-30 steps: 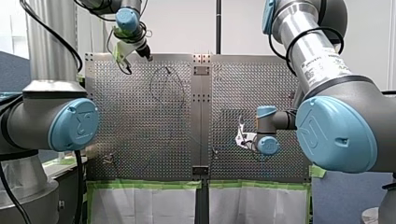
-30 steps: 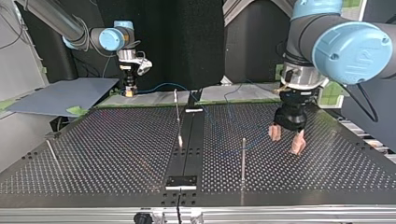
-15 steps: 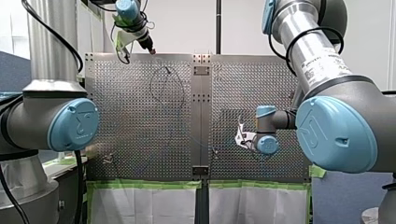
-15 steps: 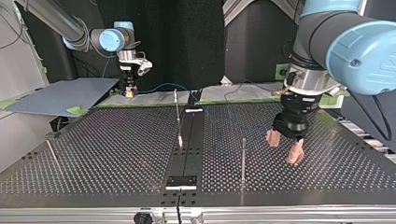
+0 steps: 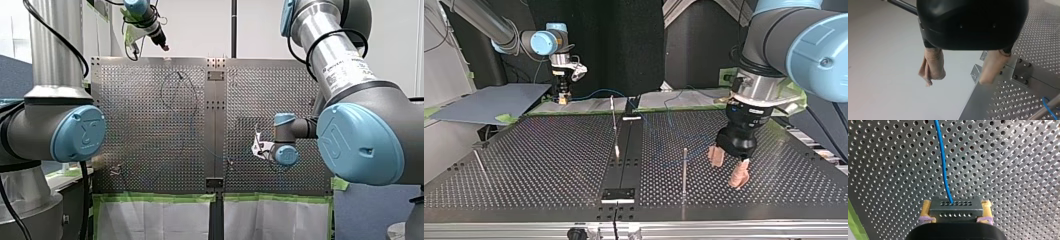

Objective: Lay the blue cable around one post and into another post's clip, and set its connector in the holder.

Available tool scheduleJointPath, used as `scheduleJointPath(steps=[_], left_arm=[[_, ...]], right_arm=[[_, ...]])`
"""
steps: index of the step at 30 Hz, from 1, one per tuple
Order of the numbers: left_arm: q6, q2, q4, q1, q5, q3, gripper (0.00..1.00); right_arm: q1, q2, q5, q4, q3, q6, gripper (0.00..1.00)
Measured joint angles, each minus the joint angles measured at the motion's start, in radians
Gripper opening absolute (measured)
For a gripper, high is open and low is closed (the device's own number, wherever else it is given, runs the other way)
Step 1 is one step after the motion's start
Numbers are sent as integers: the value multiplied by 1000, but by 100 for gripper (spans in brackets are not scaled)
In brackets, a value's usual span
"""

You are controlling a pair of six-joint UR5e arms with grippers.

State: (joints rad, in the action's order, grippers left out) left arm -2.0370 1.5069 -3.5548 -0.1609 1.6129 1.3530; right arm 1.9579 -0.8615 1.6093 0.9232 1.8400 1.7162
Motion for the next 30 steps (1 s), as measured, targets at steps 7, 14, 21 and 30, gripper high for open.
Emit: scheduleJointPath(steps=[7, 14, 21, 30], left_arm=[[62, 0, -1, -3, 4, 0, 100], [119, 0, -3, -9, 7, 0, 100], [179, 0, -3, -14, 12, 1, 100], [262, 0, -3, -20, 23, 1, 100]], right_arm=[[0, 0, 0, 1, 0, 1, 33], [0, 0, 0, -1, 0, -1, 33], [3, 0, 0, -2, 0, -3, 33], [8, 0, 0, -3, 0, -5, 33]])
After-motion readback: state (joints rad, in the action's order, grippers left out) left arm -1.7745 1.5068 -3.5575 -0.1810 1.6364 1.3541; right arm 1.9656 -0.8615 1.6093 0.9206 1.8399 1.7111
